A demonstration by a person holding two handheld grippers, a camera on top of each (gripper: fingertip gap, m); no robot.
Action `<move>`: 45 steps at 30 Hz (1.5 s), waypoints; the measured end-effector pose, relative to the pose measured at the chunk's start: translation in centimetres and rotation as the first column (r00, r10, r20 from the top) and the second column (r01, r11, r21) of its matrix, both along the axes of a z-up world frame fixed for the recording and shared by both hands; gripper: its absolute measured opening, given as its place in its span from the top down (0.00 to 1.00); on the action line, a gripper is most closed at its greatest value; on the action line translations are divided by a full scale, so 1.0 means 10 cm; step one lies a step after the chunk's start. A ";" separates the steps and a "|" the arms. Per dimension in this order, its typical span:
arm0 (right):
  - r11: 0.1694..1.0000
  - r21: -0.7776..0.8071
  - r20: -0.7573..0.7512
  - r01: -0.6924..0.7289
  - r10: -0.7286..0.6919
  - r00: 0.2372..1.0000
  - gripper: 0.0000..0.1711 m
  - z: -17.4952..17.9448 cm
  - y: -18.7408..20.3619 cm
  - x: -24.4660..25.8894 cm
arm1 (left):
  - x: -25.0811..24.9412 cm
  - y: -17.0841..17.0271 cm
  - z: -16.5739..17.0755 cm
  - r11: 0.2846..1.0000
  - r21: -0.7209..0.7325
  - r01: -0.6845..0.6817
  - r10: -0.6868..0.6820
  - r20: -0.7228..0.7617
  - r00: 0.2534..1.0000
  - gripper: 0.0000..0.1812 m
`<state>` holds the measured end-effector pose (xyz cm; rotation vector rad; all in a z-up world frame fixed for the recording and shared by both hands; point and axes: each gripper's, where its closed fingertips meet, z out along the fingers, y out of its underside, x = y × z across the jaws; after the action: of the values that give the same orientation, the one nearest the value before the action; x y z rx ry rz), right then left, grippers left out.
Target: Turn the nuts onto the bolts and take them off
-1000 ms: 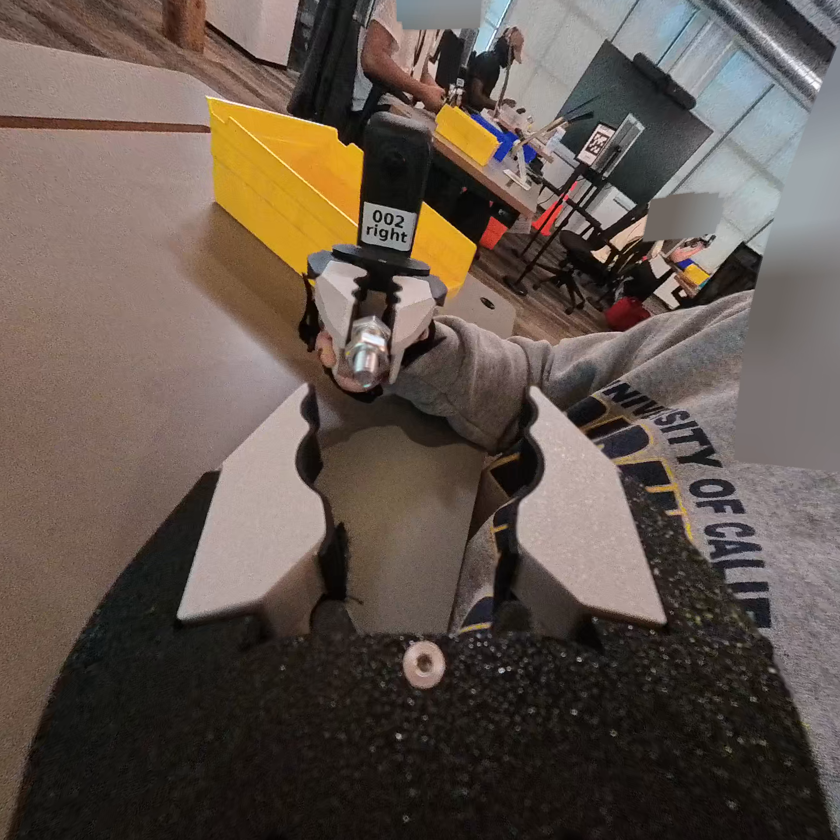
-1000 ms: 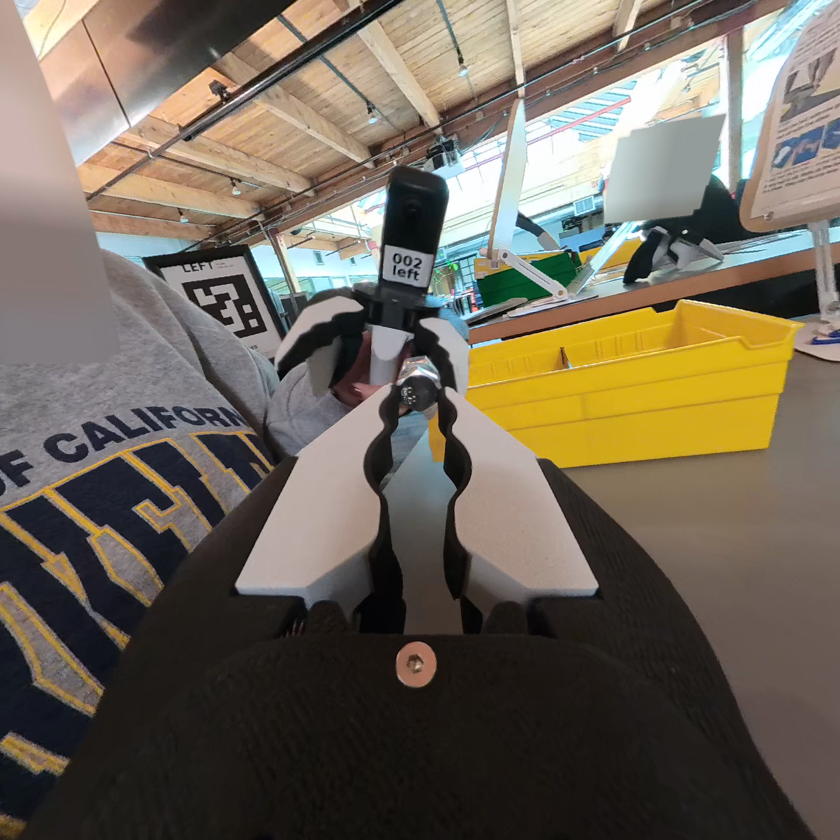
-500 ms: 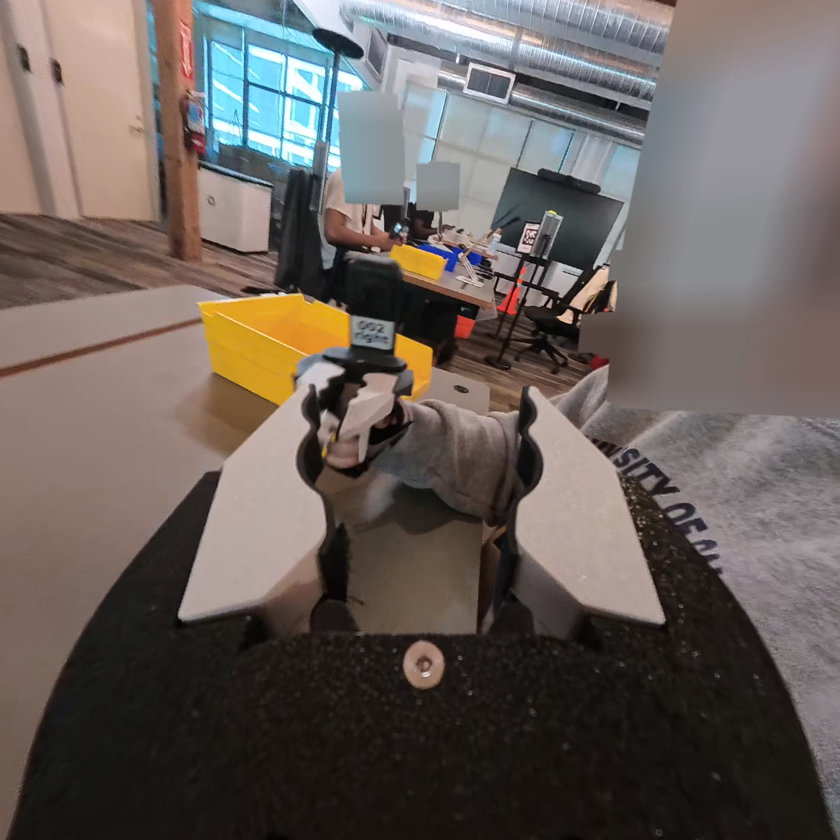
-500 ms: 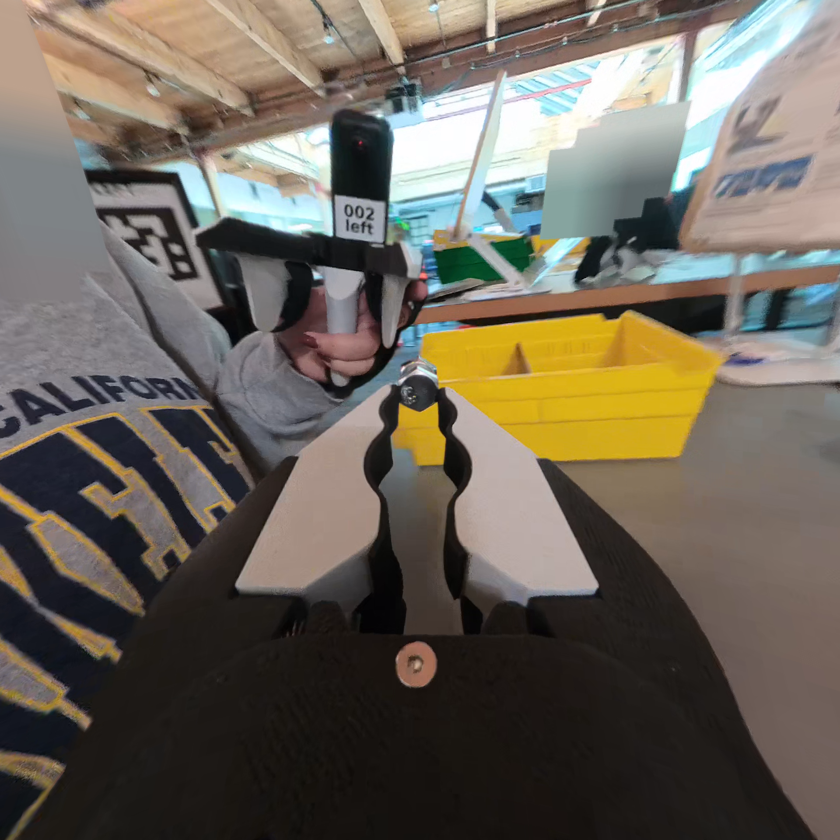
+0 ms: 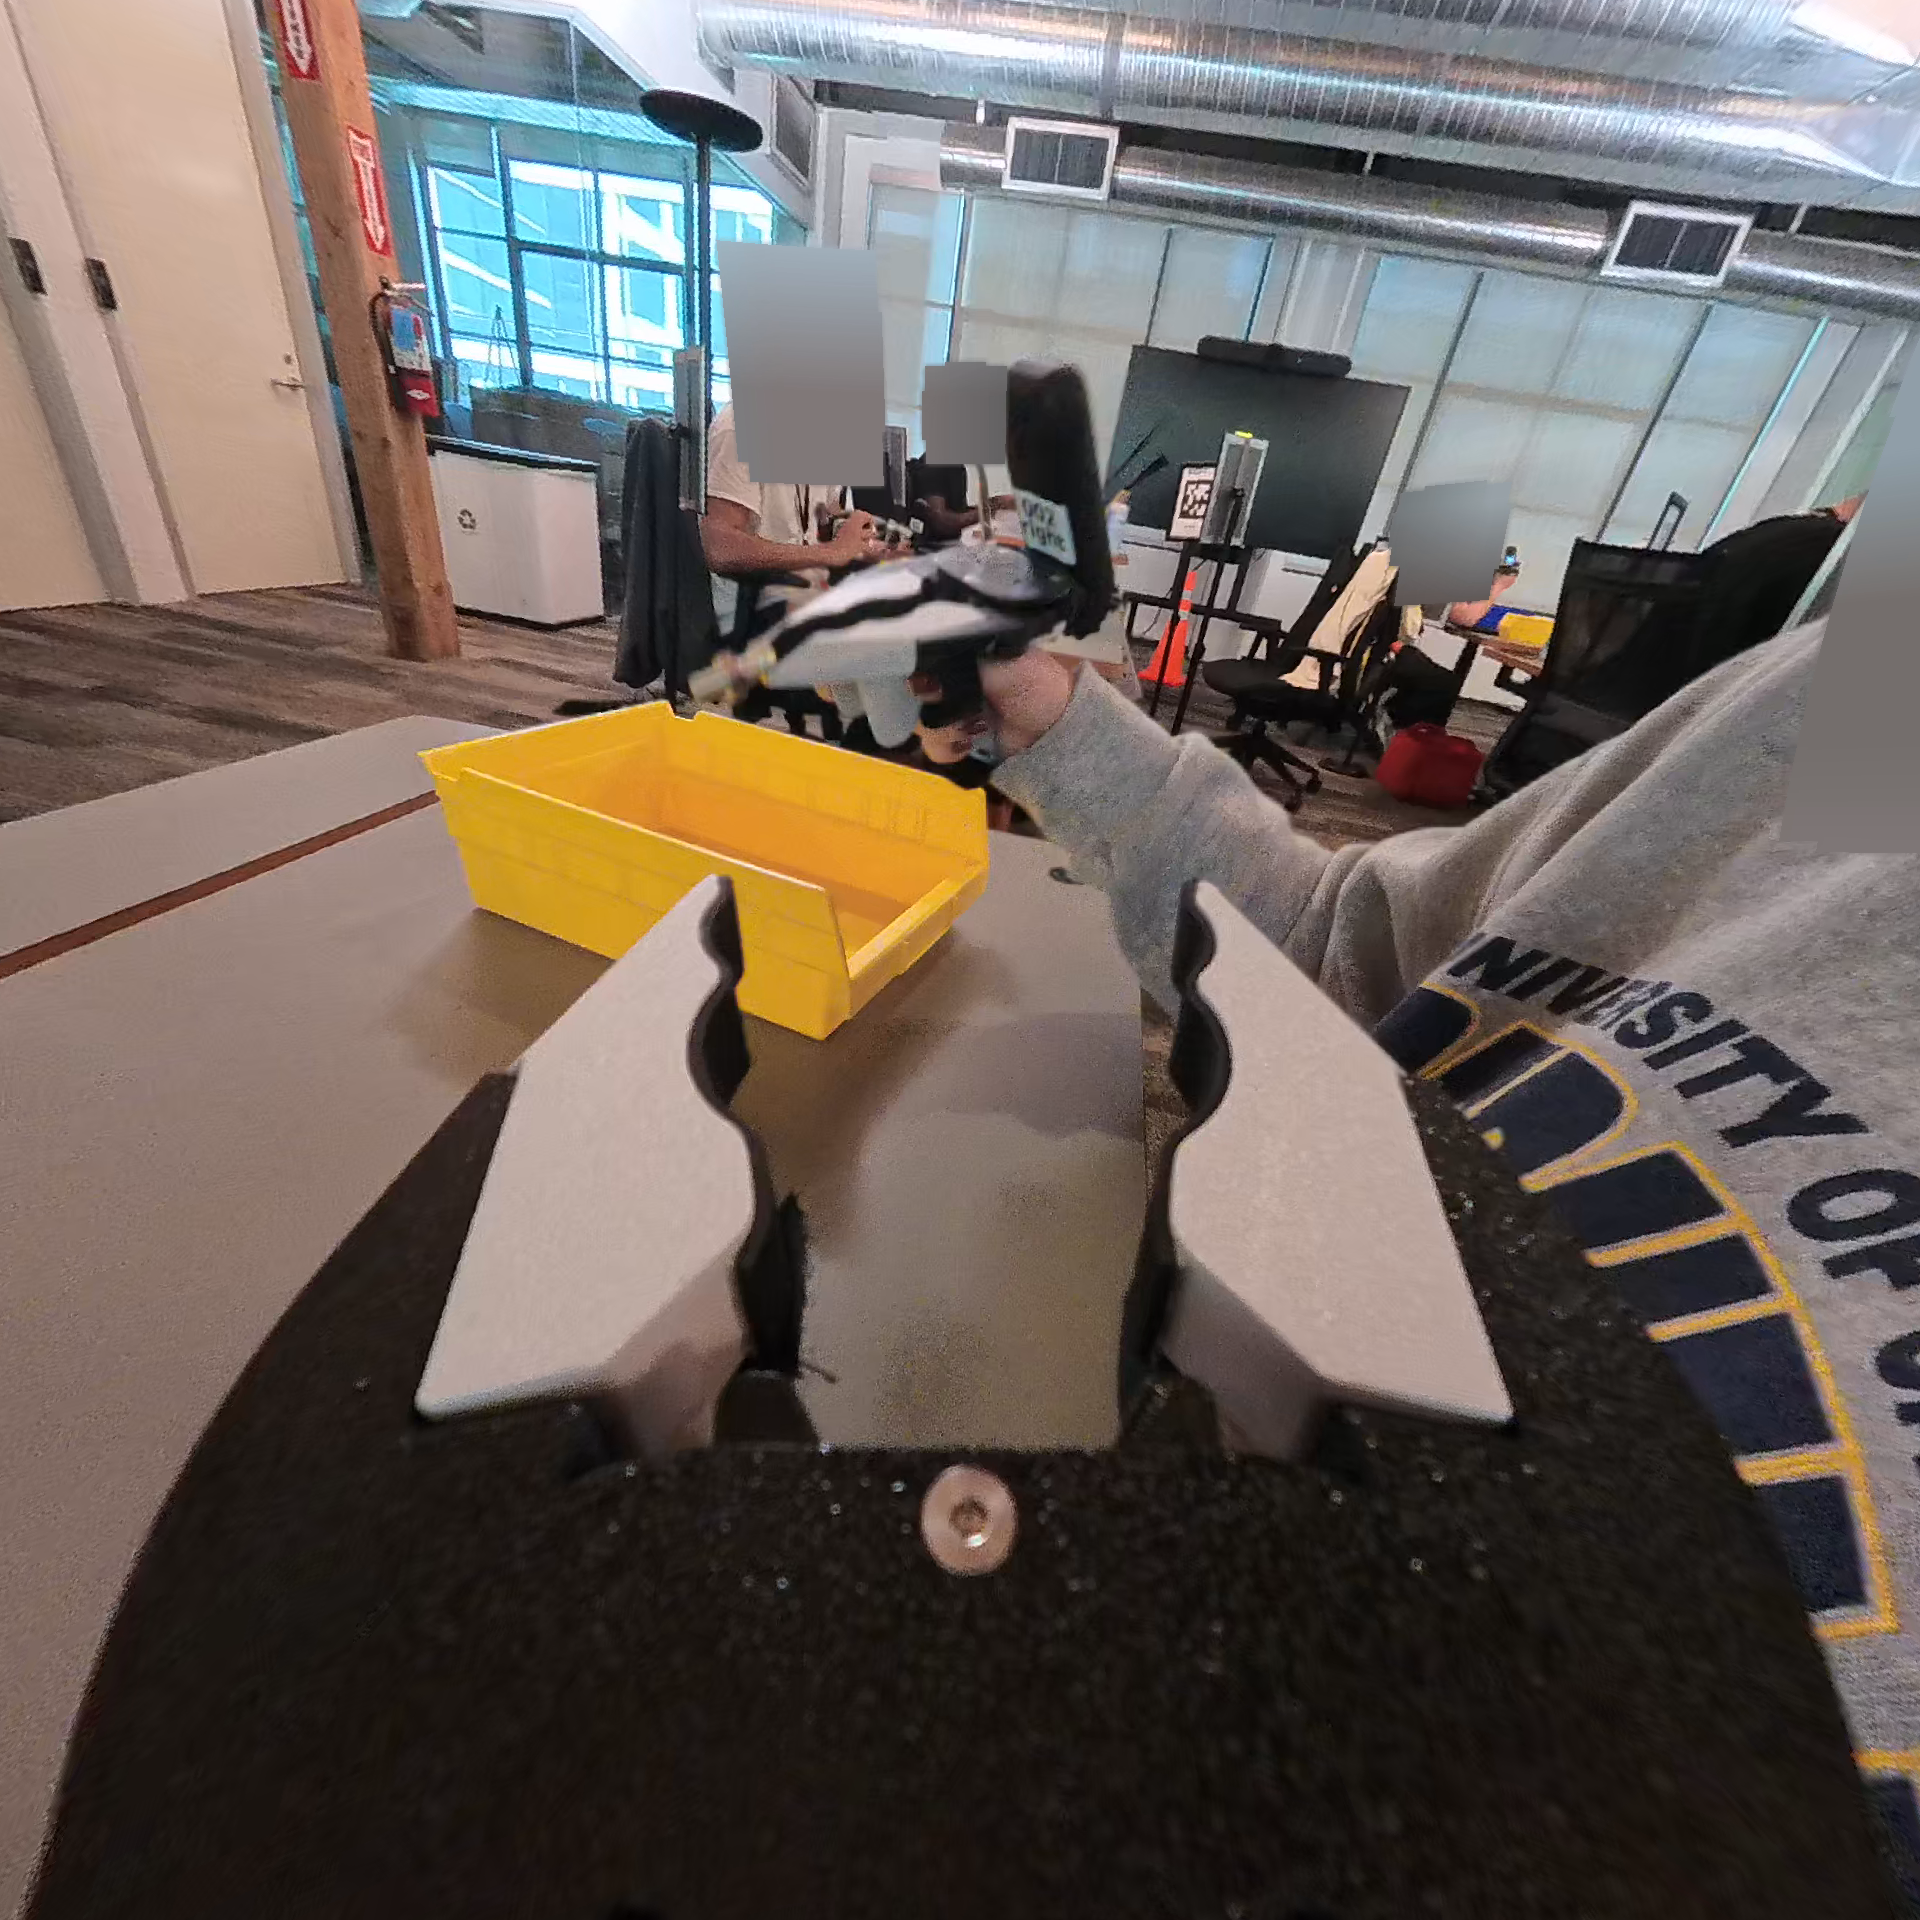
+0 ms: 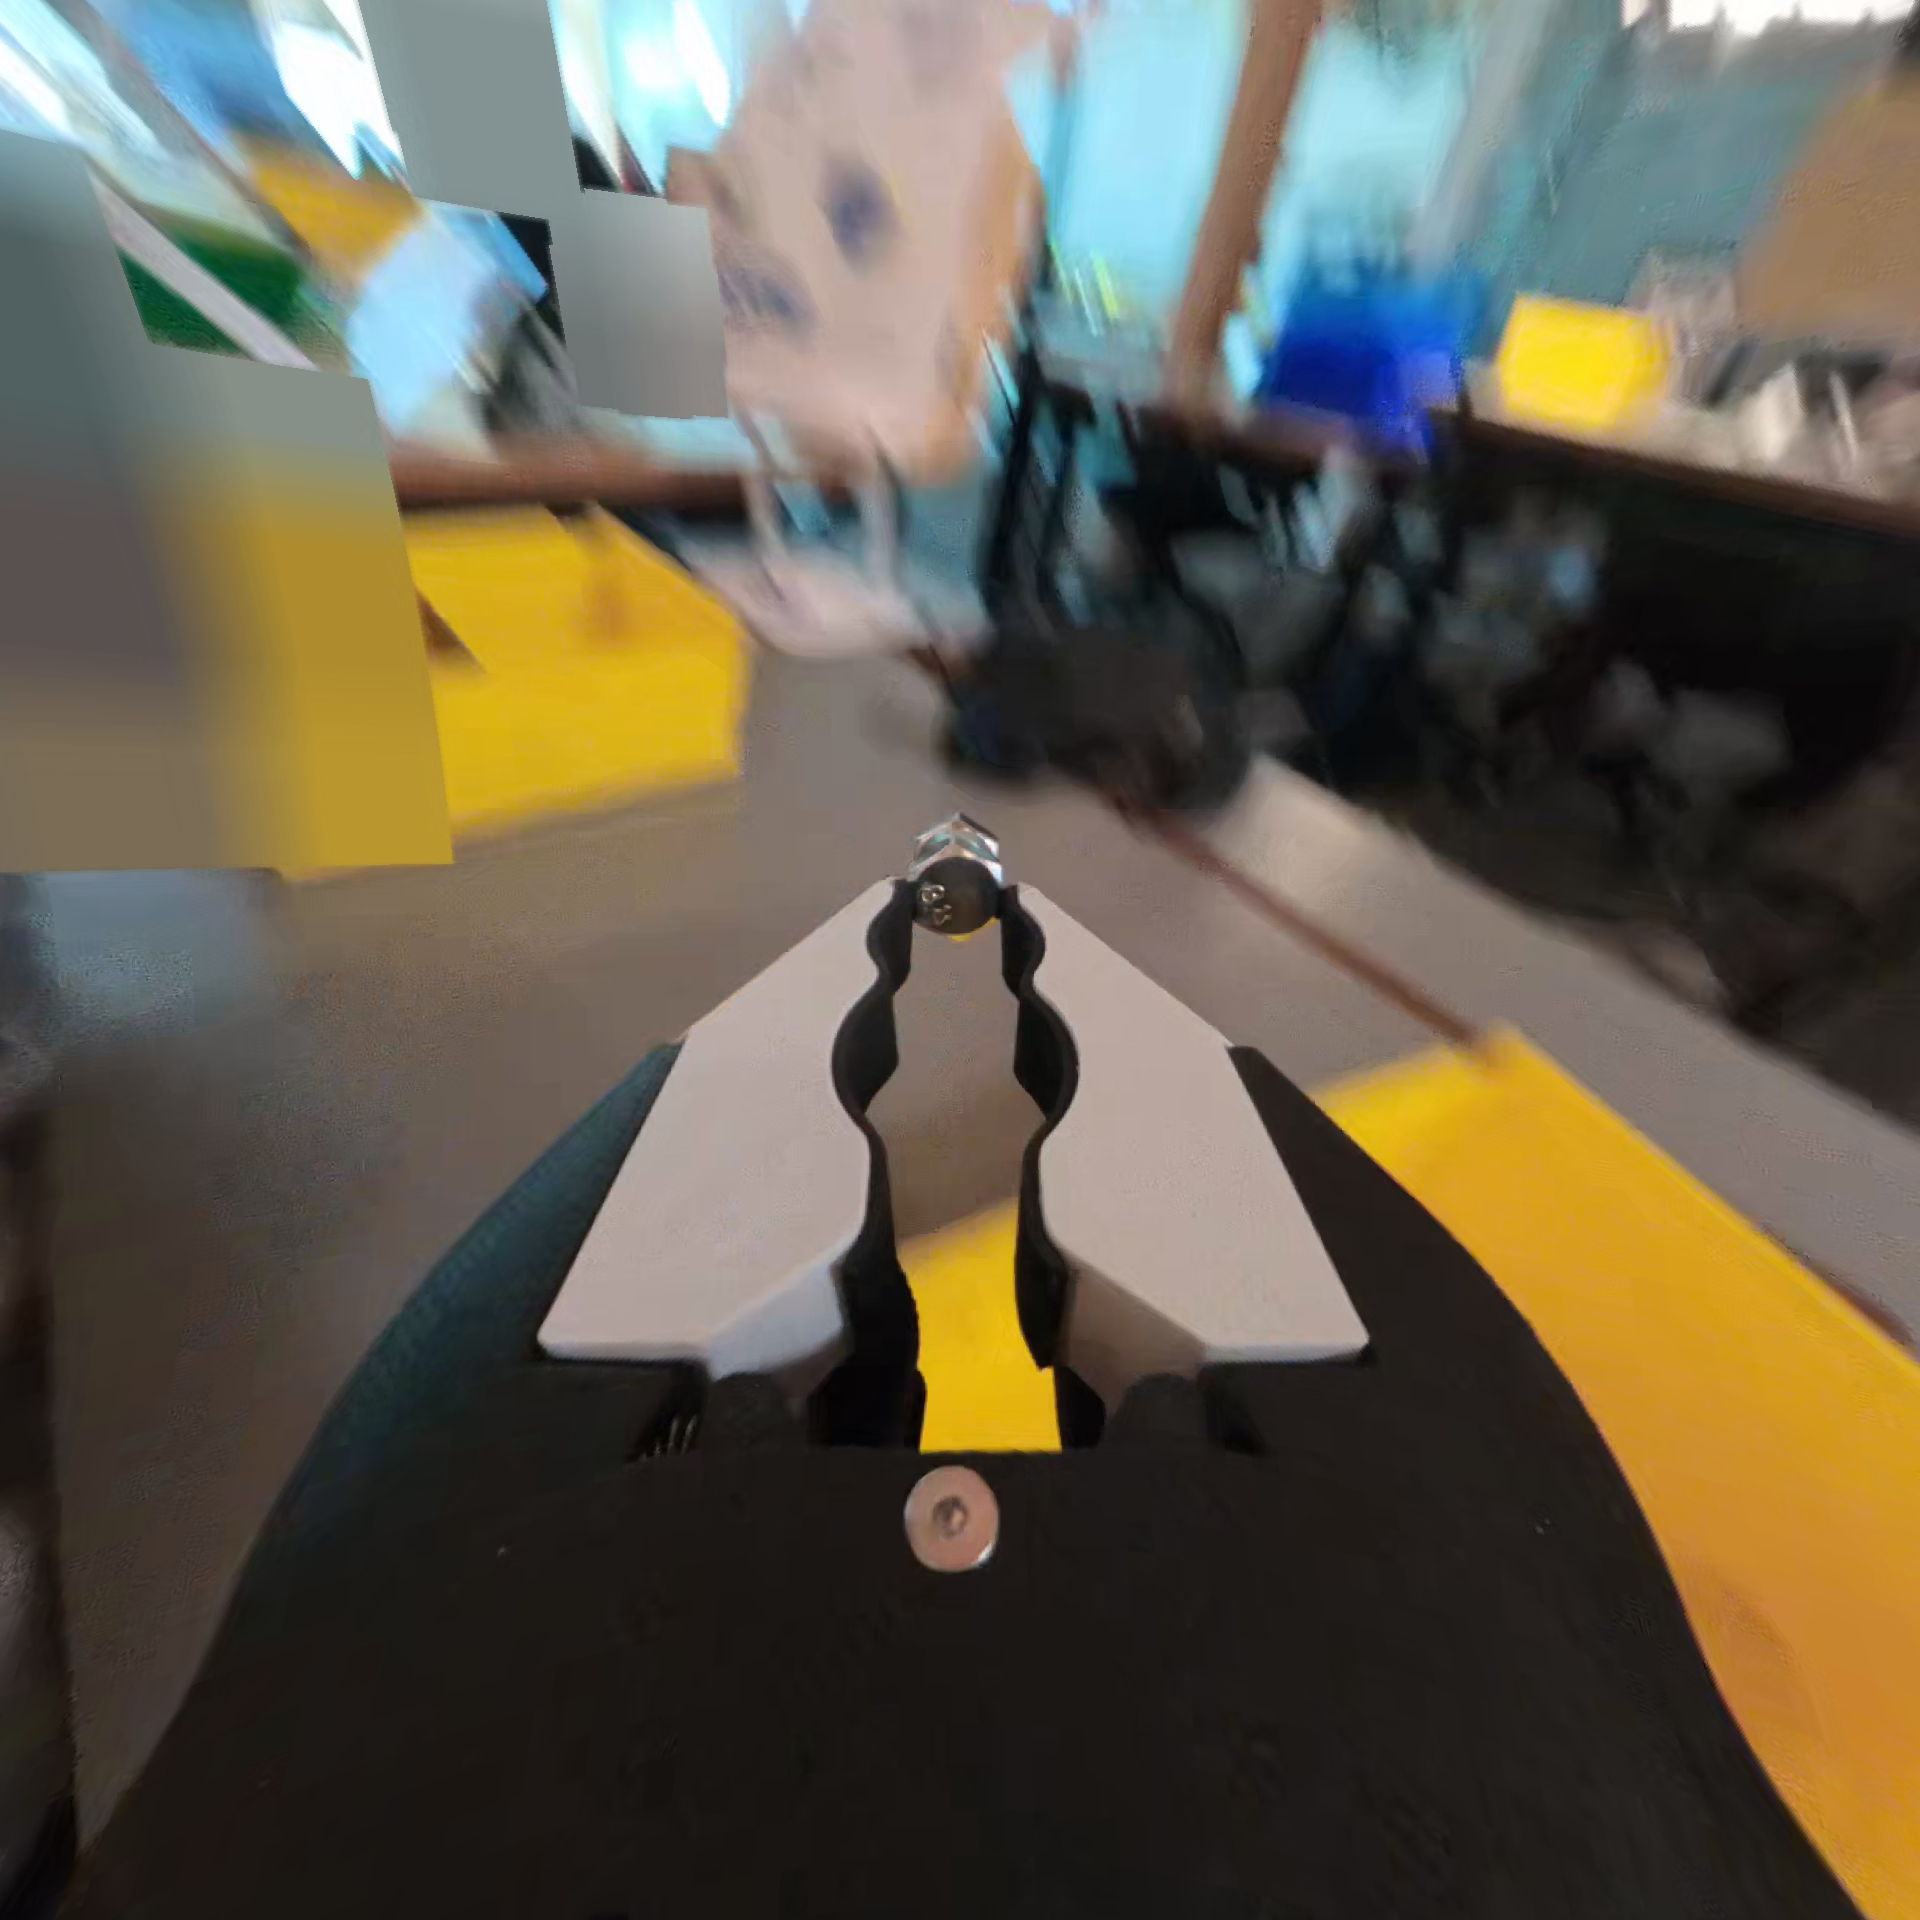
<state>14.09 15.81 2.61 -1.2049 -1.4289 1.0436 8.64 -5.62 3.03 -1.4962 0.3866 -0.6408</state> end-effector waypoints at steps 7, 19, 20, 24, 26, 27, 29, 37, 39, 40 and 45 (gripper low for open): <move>0.963 0.122 0.572 0.239 -0.265 0.776 0.91 -1.24 0.97 0.55 | -0.06 -0.15 0.05 0.999 0.033 0.002 -0.004 0.066 0.998 0.55; 0.936 0.083 0.815 0.342 -0.261 0.517 0.80 -2.05 1.00 0.71 | -0.17 -0.35 0.05 0.996 0.035 -0.076 0.075 0.026 0.997 0.54; 0.929 0.088 0.833 0.359 -0.267 0.485 0.74 -2.05 1.00 0.77 | -0.19 -0.36 0.05 0.996 0.038 -0.083 0.081 0.031 0.996 0.54; 0.868 0.215 0.732 0.447 -0.446 0.515 0.70 -1.47 1.08 0.78 | -0.34 -0.40 0.05 0.985 0.055 -0.164 0.163 0.029 0.986 0.55; 0.823 0.231 0.524 0.519 -0.554 0.646 0.75 -0.88 1.04 0.54 | -0.46 -0.40 0.07 0.968 0.076 -0.238 0.235 0.040 0.971 0.56; 0.808 0.217 0.369 0.548 -0.587 0.720 0.78 -0.55 0.96 0.37 | -0.53 -0.41 0.08 0.957 0.090 -0.275 0.272 0.049 0.961 0.56; 0.832 0.166 0.016 0.529 -0.539 0.842 0.84 0.07 0.59 0.01 | -0.64 -0.42 0.11 0.930 0.119 -0.347 0.341 0.068 0.937 0.57; 0.883 0.116 -0.534 0.454 -0.330 0.778 0.99 0.03 -0.26 -1.12 | -0.99 -0.63 0.17 0.768 0.245 -0.592 0.590 0.090 0.803 0.60; 0.887 0.106 -0.503 0.450 -0.343 0.794 0.99 -0.28 -0.17 -1.34 | -1.10 -0.78 0.24 0.693 0.316 -0.648 0.652 0.109 0.750 0.60; 0.882 0.099 -0.488 0.460 -0.360 0.795 0.99 -0.42 -0.11 -1.40 | -1.16 -0.85 0.27 0.653 0.345 -0.675 0.684 0.116 0.720 0.61; 0.886 0.159 -0.419 0.436 -0.339 0.842 0.99 -0.77 -0.12 -1.53 | -1.55 -1.23 0.29 0.451 0.438 -0.778 0.821 0.137 0.554 0.63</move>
<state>-1.17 14.58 -5.07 -0.9874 -0.9232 0.7330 -6.90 -17.91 5.90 -1.0617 -0.1447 0.3038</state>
